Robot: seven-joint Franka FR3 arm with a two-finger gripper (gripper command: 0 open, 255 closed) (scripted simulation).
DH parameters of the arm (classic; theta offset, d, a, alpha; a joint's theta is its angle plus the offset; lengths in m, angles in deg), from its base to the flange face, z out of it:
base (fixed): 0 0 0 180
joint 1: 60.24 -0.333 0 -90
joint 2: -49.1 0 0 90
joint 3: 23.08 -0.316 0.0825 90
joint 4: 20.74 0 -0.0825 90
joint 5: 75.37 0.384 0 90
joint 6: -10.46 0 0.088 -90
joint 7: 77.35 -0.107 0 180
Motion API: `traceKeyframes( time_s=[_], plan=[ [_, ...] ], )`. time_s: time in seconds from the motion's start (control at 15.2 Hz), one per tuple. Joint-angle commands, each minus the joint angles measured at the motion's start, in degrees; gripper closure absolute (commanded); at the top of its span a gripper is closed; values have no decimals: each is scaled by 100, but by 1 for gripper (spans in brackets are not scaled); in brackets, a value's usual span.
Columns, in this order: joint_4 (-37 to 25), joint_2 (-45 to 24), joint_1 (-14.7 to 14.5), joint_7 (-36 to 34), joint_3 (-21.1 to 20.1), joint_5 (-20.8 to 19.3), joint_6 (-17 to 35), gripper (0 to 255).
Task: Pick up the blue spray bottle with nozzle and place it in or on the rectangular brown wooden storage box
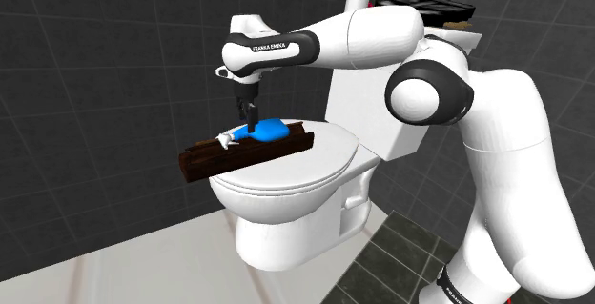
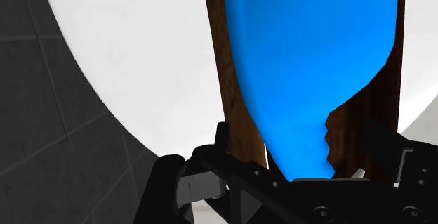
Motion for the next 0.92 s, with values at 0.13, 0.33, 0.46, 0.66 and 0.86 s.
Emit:
traceKeyframes(
  time_s=[0.13, 0.33, 0.46, 0.66, 0.86],
  plan=[
    [-152, 26, 5, -10, 6, -10, -177, 0],
    [-664, 45, 38, -33, 16, -23, -703, 0],
    [-663, 47, 38, -33, 16, -24, -702, 0],
    [-665, 45, 38, -33, 16, -23, -703, 0],
    [-665, 45, 38, -33, 16, -23, -703, 0]
  ],
)
